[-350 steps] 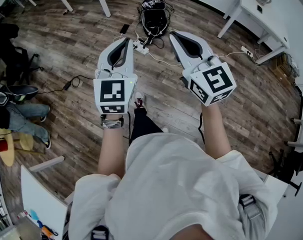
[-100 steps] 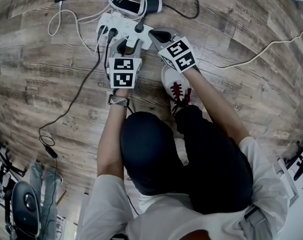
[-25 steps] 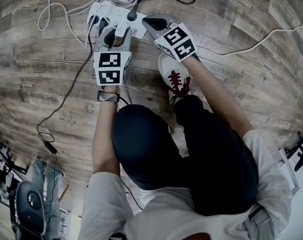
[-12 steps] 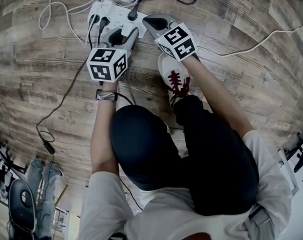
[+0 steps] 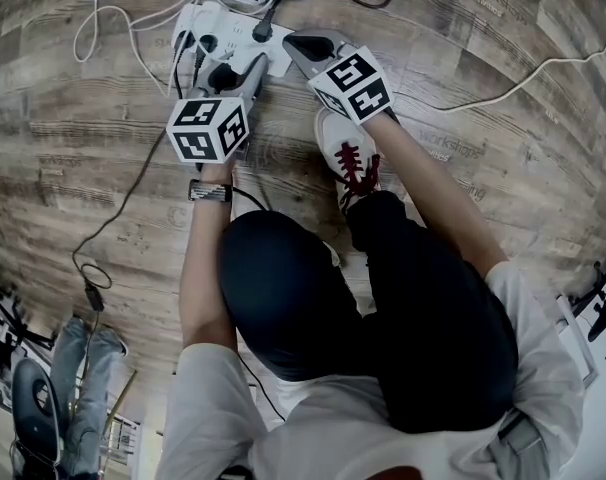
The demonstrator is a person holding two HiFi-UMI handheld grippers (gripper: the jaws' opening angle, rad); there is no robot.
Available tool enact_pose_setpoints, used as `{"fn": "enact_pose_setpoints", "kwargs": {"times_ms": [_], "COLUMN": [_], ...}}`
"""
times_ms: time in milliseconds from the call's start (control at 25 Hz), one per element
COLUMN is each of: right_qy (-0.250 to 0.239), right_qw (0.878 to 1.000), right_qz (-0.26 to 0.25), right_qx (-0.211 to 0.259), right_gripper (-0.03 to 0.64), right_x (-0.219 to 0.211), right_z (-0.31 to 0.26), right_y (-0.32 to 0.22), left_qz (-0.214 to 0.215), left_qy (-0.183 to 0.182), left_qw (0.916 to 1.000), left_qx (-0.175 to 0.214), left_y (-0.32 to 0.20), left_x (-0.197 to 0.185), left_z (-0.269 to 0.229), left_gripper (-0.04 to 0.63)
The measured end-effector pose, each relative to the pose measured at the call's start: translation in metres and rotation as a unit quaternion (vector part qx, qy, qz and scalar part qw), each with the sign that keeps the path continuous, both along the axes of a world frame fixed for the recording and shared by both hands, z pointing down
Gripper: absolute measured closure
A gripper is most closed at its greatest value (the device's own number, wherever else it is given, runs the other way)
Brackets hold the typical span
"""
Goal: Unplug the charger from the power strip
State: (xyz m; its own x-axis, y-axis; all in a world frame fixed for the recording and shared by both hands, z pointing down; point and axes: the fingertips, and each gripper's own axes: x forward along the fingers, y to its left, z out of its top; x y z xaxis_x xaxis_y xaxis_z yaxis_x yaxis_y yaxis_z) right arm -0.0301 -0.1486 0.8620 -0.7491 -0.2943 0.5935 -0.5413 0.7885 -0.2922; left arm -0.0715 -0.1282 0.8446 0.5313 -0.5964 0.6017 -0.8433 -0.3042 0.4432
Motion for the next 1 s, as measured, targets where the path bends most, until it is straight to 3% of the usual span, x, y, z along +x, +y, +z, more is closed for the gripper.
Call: {"fn": "enact_pose_setpoints", "kwargs": {"times_ms": [640, 1000], "right_qy": [0.005, -0.018], "right_qw": [1.0, 0.999], "right_qz": [0.004, 0.036], "right_qx": [0.0, 0.027], "right_gripper": [0.615, 0.615], "right_x": [0.0, 0.004], "right_z": [0.0, -0.022], "right_y": [0.0, -0.003], "left_qz": [-0.053, -0.076], "left_qy": [-0.031, -0.021], "left_qw": [0.9981, 0.9968], "left_qx": [-0.009, -0.011], "left_y": [-0.005, 0.011], "left_x": [-0.023, -0.029], "left_z": [0.005, -0.002], "left_gripper": [0.314, 0.308]}}
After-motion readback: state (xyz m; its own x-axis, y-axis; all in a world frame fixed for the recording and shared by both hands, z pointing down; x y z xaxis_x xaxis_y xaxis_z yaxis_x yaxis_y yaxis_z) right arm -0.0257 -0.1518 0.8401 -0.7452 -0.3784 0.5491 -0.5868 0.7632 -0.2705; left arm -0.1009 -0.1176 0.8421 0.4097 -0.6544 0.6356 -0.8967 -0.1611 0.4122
